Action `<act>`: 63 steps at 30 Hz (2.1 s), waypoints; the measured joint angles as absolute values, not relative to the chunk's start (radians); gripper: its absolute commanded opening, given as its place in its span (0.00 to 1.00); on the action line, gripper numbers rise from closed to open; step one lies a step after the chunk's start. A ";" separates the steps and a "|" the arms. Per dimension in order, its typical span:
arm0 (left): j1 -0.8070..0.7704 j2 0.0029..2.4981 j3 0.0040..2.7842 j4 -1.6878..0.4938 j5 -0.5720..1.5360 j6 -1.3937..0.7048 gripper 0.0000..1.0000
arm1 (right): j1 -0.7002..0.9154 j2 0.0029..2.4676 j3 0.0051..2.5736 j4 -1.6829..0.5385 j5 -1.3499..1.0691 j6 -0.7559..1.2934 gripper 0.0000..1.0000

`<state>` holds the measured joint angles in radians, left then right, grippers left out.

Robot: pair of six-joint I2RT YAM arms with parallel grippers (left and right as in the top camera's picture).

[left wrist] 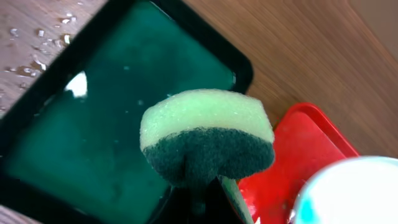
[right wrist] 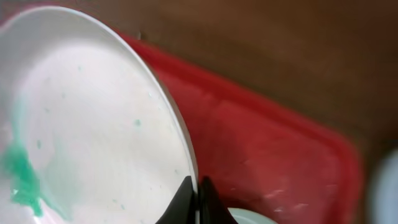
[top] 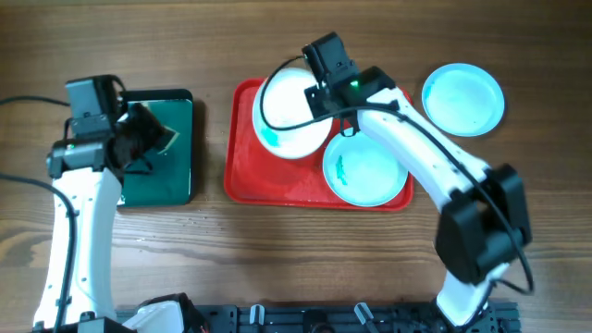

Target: Clean dirty plates on tray and stack at the side

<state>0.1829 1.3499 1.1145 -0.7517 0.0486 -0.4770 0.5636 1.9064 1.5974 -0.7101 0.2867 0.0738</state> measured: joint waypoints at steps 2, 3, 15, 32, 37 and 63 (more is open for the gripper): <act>0.196 1.350 1.114 -0.752 0.051 -0.477 0.04 | 0.637 1.842 1.606 -0.699 0.456 0.003 0.04; 0.197 1.350 1.114 -0.753 0.051 -0.477 0.04 | 0.669 1.826 1.607 -0.688 0.511 -0.032 0.04; 0.197 1.350 1.114 -0.753 0.051 -0.477 0.04 | 0.949 1.811 1.609 -0.448 1.008 -0.633 0.04; 0.197 1.350 1.114 -0.753 0.051 -0.477 0.04 | 0.974 1.811 1.609 -0.432 1.072 -0.718 0.04; 0.197 1.350 1.114 -0.752 0.051 -0.477 0.04 | 0.949 1.811 1.609 -0.476 1.039 -0.641 0.04; 0.197 1.350 1.114 -0.753 0.052 -0.477 0.04 | -0.192 1.812 1.577 -0.733 -0.051 0.237 0.04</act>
<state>0.1967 1.3499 1.1145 -0.7532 0.0517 -0.4767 -0.1917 1.8118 1.5768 -0.7326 -0.0505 0.2367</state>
